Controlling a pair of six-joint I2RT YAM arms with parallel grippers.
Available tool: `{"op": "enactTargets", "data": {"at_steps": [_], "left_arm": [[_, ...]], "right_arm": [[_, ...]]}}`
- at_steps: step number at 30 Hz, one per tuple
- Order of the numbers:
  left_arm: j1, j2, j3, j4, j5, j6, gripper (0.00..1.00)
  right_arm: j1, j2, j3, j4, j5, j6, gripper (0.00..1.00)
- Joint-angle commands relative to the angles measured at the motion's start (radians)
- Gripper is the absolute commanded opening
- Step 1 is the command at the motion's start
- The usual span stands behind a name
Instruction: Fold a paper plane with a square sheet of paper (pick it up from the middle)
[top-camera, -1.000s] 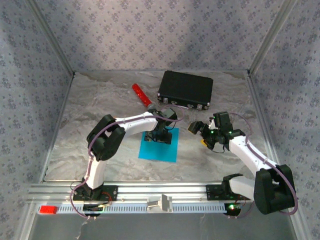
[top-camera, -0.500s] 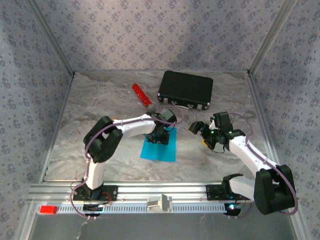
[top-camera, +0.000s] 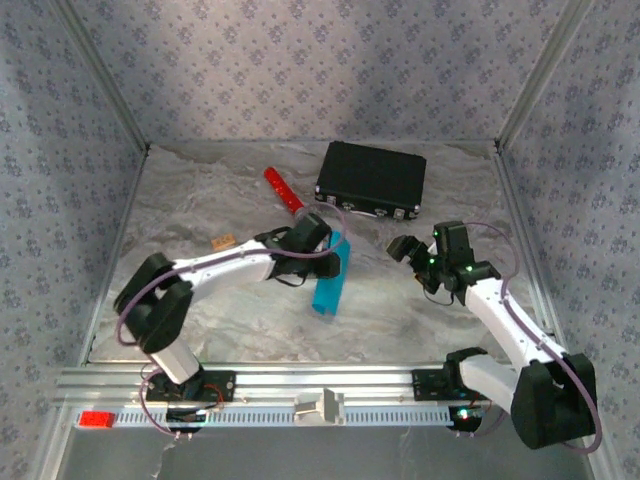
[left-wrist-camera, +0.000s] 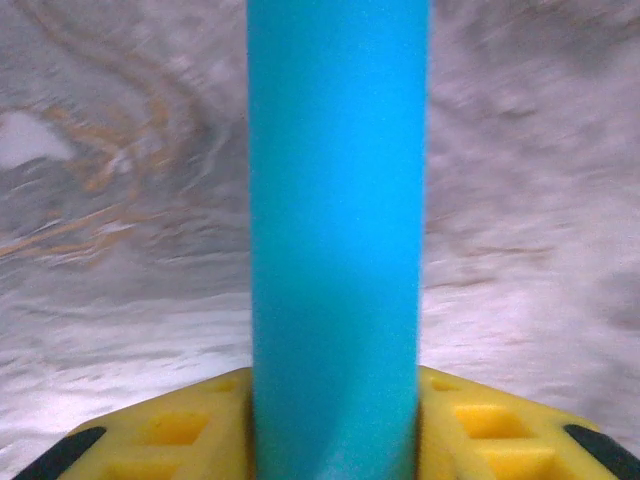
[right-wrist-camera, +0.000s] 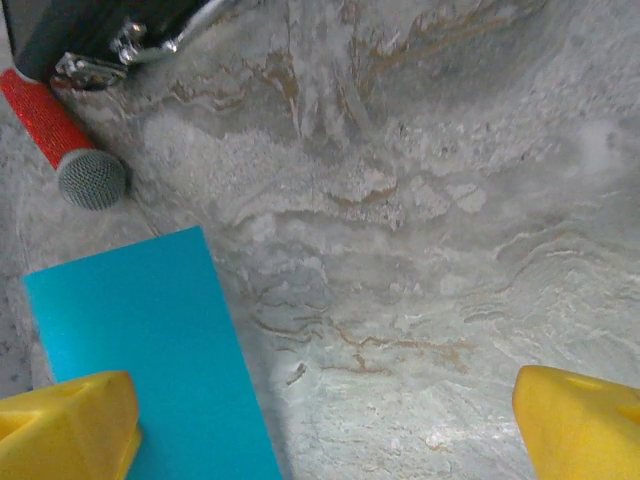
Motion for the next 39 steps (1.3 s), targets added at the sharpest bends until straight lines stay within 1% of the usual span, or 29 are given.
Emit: {"op": "enactTargets", "data": {"at_steps": [1, 3, 5, 6, 7, 9, 11, 13, 22, 26, 29, 39], "left_arm": [[0.08, -0.054, -0.124, 0.385, 0.273, -0.149, 0.41], [0.112, -0.051, -0.175, 0.534, 0.382, -0.229, 0.41], [0.127, -0.025, -0.195, 0.627, 0.463, -0.277, 0.41], [0.126, -0.01, -0.201, 0.648, 0.48, -0.296, 0.41], [0.127, 0.003, -0.207, 0.665, 0.485, -0.313, 0.41], [0.124, 0.037, -0.242, 0.76, 0.488, -0.367, 0.41], [0.122, 0.069, -0.277, 0.863, 0.481, -0.418, 0.41], [0.119, 0.099, -0.293, 0.905, 0.47, -0.449, 0.41], [0.067, 0.176, -0.272, 0.833, 0.391, -0.45, 0.41], [0.056, 0.176, -0.289, 0.786, 0.315, -0.449, 0.42], [0.054, 0.177, -0.289, 0.755, 0.297, -0.43, 0.42], [0.039, 0.166, -0.268, 0.586, 0.229, -0.344, 0.43]], "right_arm": [[-0.007, -0.04, 0.016, 0.007, 0.048, 0.027, 0.98], [-0.009, -0.057, 0.004, 0.034, 0.048, 0.036, 0.97], [-0.008, -0.072, -0.016, 0.083, 0.028, 0.035, 0.96], [-0.008, -0.077, -0.026, 0.108, 0.016, 0.037, 0.96], [-0.007, -0.081, -0.037, 0.128, 0.005, 0.04, 0.95], [-0.005, -0.081, -0.052, 0.168, -0.022, 0.043, 0.94], [-0.004, -0.08, -0.055, 0.172, -0.031, 0.043, 0.94], [-0.002, -0.074, -0.057, 0.162, -0.033, 0.043, 0.94], [-0.001, -0.02, -0.046, 0.164, -0.094, 0.035, 0.94], [0.002, 0.017, -0.034, 0.169, -0.143, 0.014, 0.93], [0.006, 0.045, -0.022, 0.158, -0.165, 0.004, 0.93], [0.019, 0.061, -0.024, 0.153, -0.156, 0.004, 0.93]]}}
